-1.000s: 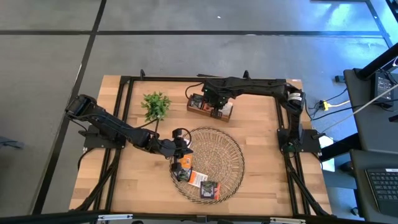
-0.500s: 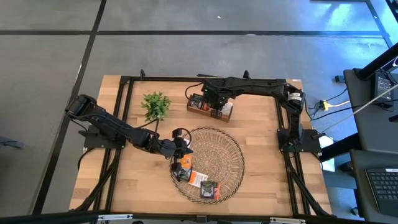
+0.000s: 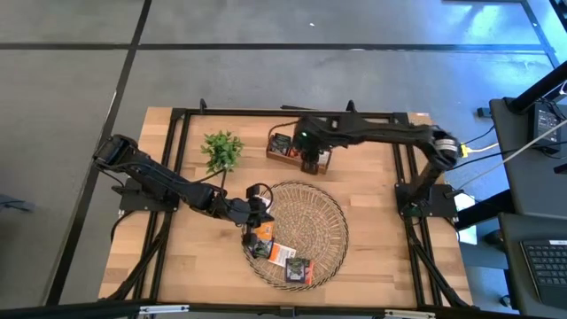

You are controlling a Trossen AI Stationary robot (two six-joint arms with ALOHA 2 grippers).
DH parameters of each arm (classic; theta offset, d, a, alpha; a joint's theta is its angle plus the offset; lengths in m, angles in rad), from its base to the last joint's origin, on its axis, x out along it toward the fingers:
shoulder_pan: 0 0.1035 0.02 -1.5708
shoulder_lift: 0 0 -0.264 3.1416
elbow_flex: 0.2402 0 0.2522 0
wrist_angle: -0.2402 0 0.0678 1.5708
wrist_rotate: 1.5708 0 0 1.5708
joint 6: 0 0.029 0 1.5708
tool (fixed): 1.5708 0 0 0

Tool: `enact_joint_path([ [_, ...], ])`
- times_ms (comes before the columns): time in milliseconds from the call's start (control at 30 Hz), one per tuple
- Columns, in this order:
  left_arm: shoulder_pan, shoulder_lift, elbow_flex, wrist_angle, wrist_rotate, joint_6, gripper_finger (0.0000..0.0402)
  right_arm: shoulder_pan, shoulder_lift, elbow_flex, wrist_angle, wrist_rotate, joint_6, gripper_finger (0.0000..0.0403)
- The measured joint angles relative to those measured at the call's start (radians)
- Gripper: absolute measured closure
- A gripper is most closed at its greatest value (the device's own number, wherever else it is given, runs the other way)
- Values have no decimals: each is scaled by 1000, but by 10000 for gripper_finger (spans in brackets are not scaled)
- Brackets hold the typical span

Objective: Pick & Place Tea
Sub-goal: Put the white and orange tea bag into the right section of the wooden organizer

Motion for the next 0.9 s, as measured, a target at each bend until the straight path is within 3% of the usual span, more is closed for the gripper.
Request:
enact_joint_path([
  [100, 0, 0, 0, 0, 57, 0, 390, 45, -93, -118, 120, -44, 25, 256],
  [200, 0, 0, 0, -3, 122, -76, 389, 89, -168, -269, 309, -154, 62, 256],
  [333, 0, -1, 0, -57, 207, -175, 393, 139, -209, -457, 586, -315, 134, 256],
  [433, 0, -1, 0, -146, 194, -260, 393, 160, -201, -545, 779, -360, 164, 256],
  [600, -2, 4, 0, -281, 100, -373, 389, 169, -159, -595, 978, -365, 210, 256],
  [733, -10, 5, 0, -338, 9, -439, 391, 169, -115, -584, 1010, -364, 210, 256],
  [900, -15, 47, 0, -342, 2, -470, 393, 169, -58, -546, 1015, -364, 206, 256],
])
